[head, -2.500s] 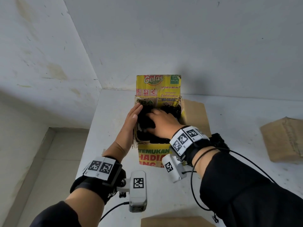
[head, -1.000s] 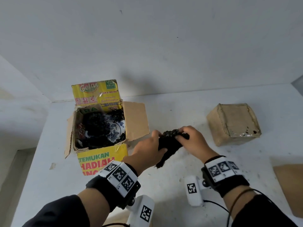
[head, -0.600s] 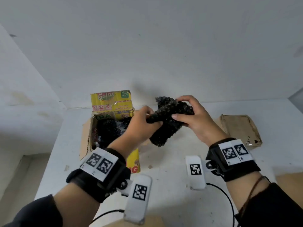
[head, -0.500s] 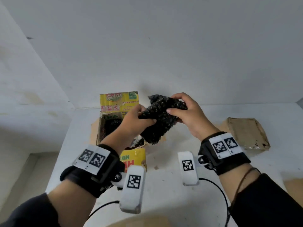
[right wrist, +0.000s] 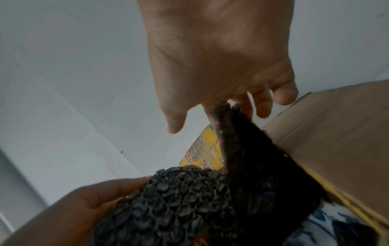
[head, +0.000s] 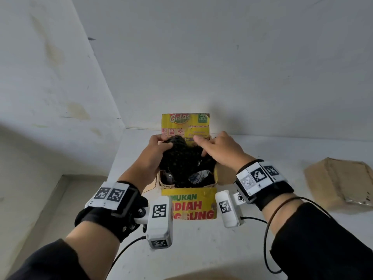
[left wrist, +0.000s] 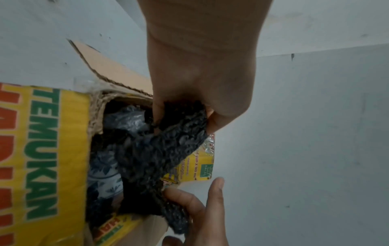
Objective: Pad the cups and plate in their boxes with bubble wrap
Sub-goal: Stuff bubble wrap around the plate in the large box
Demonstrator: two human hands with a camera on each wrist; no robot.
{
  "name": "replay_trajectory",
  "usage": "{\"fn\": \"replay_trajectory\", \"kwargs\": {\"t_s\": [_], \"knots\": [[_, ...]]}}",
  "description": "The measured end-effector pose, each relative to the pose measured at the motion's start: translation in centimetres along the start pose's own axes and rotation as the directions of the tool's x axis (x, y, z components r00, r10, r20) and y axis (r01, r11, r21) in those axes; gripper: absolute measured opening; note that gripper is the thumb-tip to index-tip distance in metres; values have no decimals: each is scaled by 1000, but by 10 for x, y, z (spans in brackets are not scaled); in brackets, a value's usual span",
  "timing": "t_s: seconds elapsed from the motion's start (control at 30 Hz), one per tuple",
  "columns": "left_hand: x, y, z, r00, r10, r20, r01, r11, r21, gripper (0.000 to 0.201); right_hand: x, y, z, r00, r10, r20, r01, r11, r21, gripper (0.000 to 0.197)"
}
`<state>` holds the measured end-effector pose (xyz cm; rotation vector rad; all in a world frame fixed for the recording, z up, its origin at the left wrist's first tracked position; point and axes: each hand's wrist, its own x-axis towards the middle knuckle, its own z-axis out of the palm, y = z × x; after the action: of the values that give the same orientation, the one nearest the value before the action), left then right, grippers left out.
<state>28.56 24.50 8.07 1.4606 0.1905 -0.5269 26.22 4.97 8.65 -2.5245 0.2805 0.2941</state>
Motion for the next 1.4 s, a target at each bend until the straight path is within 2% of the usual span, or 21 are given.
{"fn": "replay_trajectory", "kwargs": {"t_s": [0.1, 0.13, 0.23, 0.33, 0.4, 0.47, 0.57, 0.67, 0.73, 0.83, 0.93, 1.0, 1.1, 1.2, 1.3, 1.4], "knots": [[5, -2, -2, 994, 31, 106, -31, 1000, -4, 25, 2, -4, 9, 993, -86, 81, 92, 993, -73, 65], [4, -2, -1, 988, 54, 142, -53, 999, -13, 30, 1, -6, 10, 989, -111, 99, 116, 992, -44, 68], [13, -5, -3, 970, 103, 220, -88, 993, -75, 44, 7, -6, 21, 978, -100, 181, 56, 971, 234, 79], [19, -7, -2, 960, 117, 254, -98, 991, -88, 50, 12, -5, 25, 973, -105, 203, 9, 907, 422, 68], [22, -8, -1, 966, 98, 240, -88, 995, -55, 47, 15, -7, 23, 978, -107, 178, 16, 892, 452, 56], [24, -10, 1, 973, 56, 225, -44, 997, -57, 32, 18, -9, 21, 983, -88, 160, 12, 905, 425, 46], [27, -12, 4, 974, 18, 224, 15, 990, -143, 13, 21, -14, 21, 975, -55, 215, -33, 921, 388, 44], [30, -13, 4, 981, 21, 191, 13, 984, -179, 18, 23, -13, 23, 954, -48, 295, -88, 900, 428, 37], [33, -14, 2, 984, 84, 160, -83, 996, -16, 26, 26, -10, 24, 964, -15, 267, -108, 893, 437, 36], [33, -13, 2, 967, 210, 145, -248, 908, 338, 30, 32, -7, 25, 981, 32, 191, -101, 927, 361, 34], [32, -17, 7, 926, 335, 173, -375, 766, 522, 22, 34, -9, 21, 991, 10, 136, -40, 974, 222, 25], [34, -20, 11, 900, 405, 160, -418, 701, 578, 16, 35, -11, 18, 995, 3, 103, -10, 998, 62, 25], [38, -25, 11, 857, 501, 120, -441, 593, 674, 30, 36, -12, 20, 997, -9, 71, 20, 989, -149, 32], [38, -30, 4, 804, 582, 119, -454, 473, 755, 41, 34, -16, 27, 997, -48, 66, 65, 956, -286, 36], [37, -36, -2, 771, 631, 87, -428, 411, 805, 40, 33, -20, 34, 985, -167, 49, 173, 905, -388, 43], [36, -42, -9, 727, 686, 35, -432, 416, 800, 41, 27, -21, 40, 941, -337, -32, 272, 809, -522, 57]]}}
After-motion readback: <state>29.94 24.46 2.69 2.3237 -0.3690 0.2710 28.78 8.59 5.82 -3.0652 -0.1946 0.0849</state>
